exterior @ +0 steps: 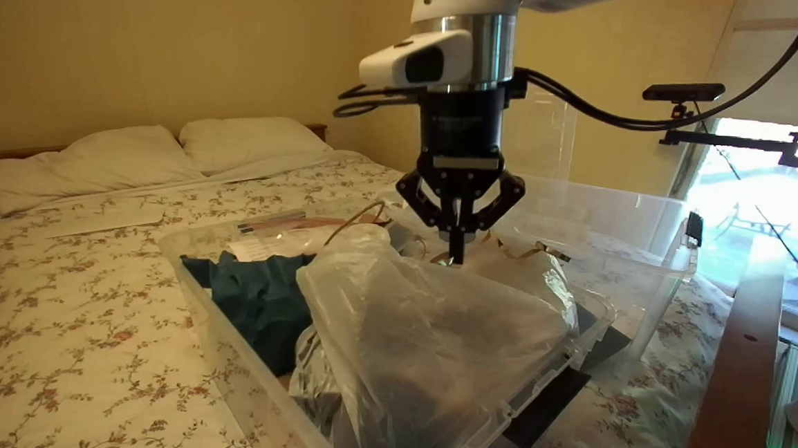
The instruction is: Put the silver ribbon in the white plastic.
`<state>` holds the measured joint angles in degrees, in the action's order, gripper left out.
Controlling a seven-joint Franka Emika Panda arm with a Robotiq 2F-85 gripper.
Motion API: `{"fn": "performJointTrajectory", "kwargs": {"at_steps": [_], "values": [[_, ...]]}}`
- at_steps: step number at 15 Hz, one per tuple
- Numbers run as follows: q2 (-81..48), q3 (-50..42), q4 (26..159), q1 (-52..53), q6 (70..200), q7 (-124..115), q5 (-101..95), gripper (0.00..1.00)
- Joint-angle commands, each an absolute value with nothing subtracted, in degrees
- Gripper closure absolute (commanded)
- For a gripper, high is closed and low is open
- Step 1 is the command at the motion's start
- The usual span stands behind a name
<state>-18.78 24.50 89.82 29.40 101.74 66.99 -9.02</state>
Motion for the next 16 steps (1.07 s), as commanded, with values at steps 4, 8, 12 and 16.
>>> {"fn": "performJointTrajectory", "kwargs": {"at_steps": [4,8,12,16], "values": [[-21.41,23.38,90.19,29.57,105.36,63.43,-16.67,0.74],[-18.68,24.71,89.78,28.75,103.77,64.08,-12.57,0.54],[-12.77,26.85,88.97,28.25,99.17,67.50,-8.69,0.26],[-8.20,26.20,91.24,26.51,94.00,71.09,-4.53,0.02]]}}
